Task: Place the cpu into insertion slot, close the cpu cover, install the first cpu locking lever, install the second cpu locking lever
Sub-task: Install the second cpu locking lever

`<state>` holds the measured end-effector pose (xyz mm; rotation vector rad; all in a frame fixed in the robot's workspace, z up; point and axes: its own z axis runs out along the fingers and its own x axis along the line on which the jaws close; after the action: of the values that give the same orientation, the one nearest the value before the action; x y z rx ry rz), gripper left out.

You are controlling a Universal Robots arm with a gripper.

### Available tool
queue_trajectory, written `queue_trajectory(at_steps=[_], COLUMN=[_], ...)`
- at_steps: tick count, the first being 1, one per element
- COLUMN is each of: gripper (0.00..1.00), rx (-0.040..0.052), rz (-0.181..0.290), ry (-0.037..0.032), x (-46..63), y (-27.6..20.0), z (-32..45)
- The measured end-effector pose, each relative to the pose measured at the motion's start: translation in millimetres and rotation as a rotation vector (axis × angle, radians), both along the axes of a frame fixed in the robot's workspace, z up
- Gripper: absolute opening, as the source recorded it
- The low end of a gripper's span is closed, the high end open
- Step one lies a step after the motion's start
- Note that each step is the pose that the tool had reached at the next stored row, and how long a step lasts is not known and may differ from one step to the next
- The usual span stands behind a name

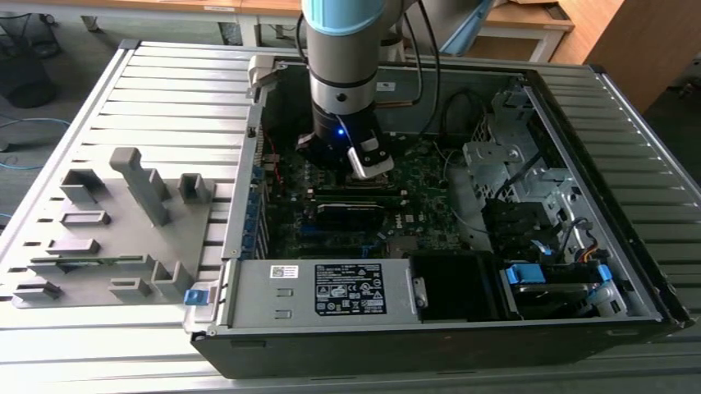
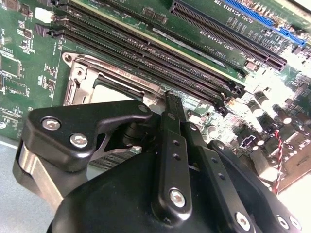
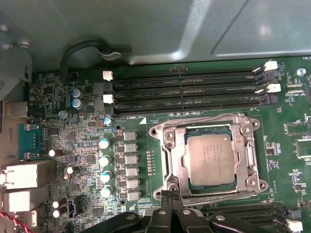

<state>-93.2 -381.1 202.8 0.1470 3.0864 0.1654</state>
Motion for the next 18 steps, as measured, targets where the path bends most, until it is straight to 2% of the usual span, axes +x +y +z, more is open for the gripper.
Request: queue_trajectory(at_steps=[8,14,18], gripper=[0.11,0.11,0.11], rx=[0.0052,0.0233,0.0274], rz=[0.000,0.000,0.000], ry=[0.0001,0.0005,0.0005], x=[-3.2,-4.2,-4.4], y=[-0.8,-0.8,-0.8], z=[-2.5,-3.8,-4.4])
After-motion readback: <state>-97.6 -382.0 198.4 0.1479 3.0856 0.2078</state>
